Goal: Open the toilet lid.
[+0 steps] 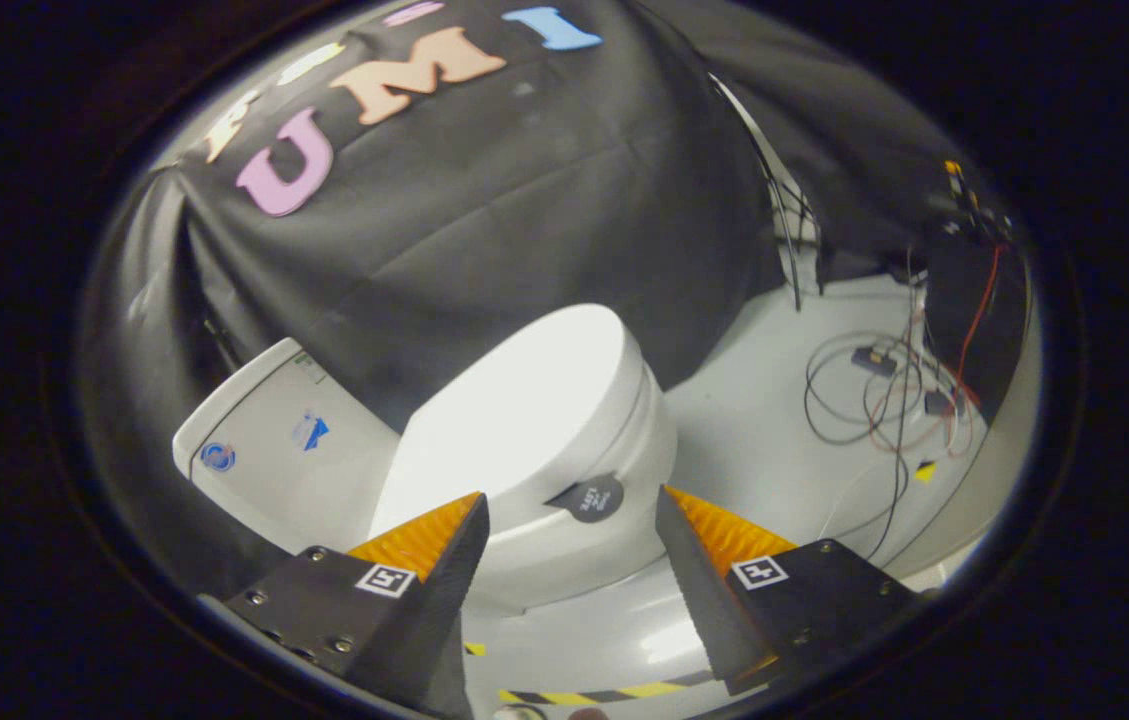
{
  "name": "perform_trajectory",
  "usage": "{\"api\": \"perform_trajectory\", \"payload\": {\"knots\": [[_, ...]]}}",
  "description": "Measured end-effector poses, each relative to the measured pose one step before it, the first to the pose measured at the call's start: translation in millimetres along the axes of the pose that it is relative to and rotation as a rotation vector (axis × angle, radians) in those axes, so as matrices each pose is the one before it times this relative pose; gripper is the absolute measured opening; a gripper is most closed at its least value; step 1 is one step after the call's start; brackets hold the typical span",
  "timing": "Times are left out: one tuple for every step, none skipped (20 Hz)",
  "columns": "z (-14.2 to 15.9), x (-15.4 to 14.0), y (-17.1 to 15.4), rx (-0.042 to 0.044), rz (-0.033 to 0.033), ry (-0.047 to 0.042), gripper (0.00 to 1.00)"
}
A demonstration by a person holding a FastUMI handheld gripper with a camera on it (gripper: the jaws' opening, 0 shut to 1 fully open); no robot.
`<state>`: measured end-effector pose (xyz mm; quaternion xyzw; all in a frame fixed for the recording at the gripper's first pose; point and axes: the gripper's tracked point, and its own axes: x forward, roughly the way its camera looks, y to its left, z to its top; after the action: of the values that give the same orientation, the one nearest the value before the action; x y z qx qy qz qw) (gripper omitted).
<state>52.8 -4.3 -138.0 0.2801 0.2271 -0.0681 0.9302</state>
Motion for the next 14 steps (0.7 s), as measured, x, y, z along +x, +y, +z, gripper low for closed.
{"api": "perform_trajectory", "payload": {"knots": [[-4.86,4.8,-4.4,0.05435,-0.00988,0.03103,0.99],[-5.14,3.77,-4.83,0.05502,-0.00046,0.02265,0.99],[-3.15,4.1,-6.35,0.05326,-0.00721,0.02105,0.99],[0.06,3.34,-6.86,0.05285,-0.00975,0.0105,0.99],[-0.18,3.77,-5.61,0.04839,-0.00582,0.01208,0.99],[0.57,4.53,-3.85,0.03781,-0.00282,0.00897,0.99],[-0.99,2.64,-2.62,0.03105,-0.00641,0.00359,0.99],[-0.79,3.1,-2.35,0.01955,-0.00484,-0.00088,0.99],[-2.23,2.74,0.71,0.00675,0.00169,0.01048,0.98],[-1.05,3.21,1.02,0.00504,0.00335,0.00564,0.98],[1.94,3.87,0.45,0.00418,-0.00026,-0.0013,0.97],[0.94,4.11,1.18,0.00314,0.00225,0.00031,0.97],[0.76,4.67,0.17,-0.00551,-0.00702,-0.00046,0.97],[1.09,3.85,-1.96,-0.01502,-0.01087,0.00349,0.97]]}}
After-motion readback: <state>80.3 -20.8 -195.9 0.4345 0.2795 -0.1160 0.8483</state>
